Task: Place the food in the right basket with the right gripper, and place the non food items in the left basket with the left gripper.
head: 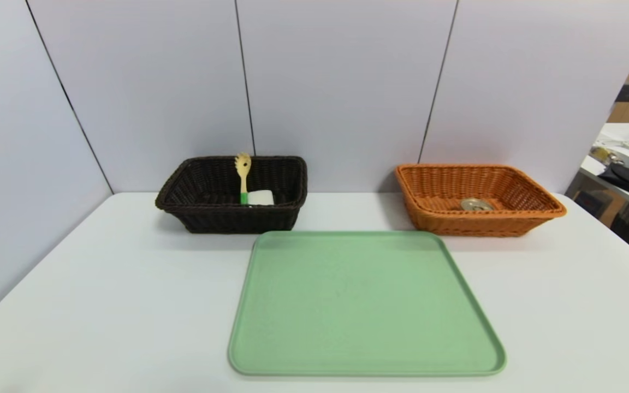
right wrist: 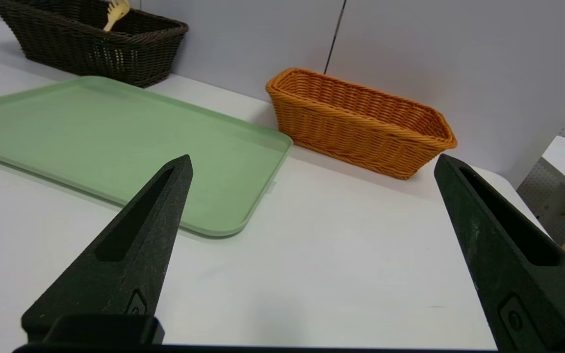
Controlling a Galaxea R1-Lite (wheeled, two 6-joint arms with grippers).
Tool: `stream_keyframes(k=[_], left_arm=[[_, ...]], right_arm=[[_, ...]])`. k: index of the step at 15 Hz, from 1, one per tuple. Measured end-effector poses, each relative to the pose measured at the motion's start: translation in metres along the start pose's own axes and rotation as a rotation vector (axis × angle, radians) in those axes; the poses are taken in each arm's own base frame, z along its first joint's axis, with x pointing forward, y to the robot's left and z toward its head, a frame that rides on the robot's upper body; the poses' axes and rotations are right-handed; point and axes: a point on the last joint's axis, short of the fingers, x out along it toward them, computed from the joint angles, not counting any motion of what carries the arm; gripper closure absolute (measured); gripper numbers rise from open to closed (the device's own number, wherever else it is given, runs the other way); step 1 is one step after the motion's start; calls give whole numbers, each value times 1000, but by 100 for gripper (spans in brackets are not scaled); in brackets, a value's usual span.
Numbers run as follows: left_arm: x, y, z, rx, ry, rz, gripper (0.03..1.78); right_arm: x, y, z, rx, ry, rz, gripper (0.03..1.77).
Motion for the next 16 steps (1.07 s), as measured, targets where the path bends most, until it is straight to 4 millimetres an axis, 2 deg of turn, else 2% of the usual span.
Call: stream_keyframes(k=[5,12,16], left_arm=[[-7,-3,-9,5,24,46,12],[-17,-2,-23,8,111,278,12],[-18,-4,-32,-30,189,266,12]], right_arm=[[0,0,-1,-22,5,-21,10],[0,-3,-5,-74,49,-139,10],[1,-2,-10,-89,73,-160,10]])
